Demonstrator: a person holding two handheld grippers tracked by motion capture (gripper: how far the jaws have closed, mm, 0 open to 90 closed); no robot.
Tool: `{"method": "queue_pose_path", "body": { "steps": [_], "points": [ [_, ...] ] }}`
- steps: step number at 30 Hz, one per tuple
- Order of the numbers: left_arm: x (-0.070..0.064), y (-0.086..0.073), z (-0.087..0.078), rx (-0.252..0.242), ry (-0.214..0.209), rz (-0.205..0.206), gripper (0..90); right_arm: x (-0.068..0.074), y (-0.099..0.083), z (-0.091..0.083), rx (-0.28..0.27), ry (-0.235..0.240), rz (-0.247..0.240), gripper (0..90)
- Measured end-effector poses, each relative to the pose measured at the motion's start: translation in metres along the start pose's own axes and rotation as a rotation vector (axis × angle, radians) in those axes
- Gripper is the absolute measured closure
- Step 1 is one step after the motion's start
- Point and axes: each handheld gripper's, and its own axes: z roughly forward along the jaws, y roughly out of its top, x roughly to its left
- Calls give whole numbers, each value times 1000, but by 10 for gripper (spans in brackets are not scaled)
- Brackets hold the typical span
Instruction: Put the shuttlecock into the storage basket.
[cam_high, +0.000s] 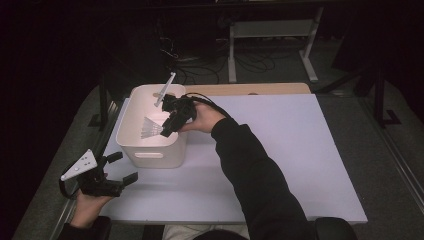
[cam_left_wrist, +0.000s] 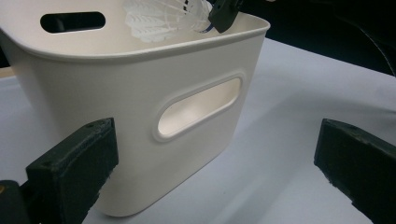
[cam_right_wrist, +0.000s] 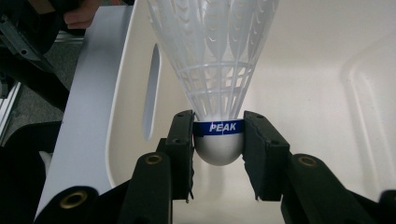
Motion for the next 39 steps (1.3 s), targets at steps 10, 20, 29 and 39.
{"method": "queue_pose_path", "body": {
  "steps": [10, 20, 29, 39],
  "points": [
    [0, 0, 0, 0, 0, 0, 0, 0, 0, 3, 26, -8, -2, 638],
    [0, 0, 0, 1, 0, 0, 0, -3, -1, 5, 28, -8, 19, 562],
    [0, 0, 0, 1, -1, -1, 0, -4, -2, 0, 11, -27, 46, 417],
    [0, 0, 0, 3, -2, -1, 0, -3, -3, -9, -3, -63, 72, 294]
  ]
}}
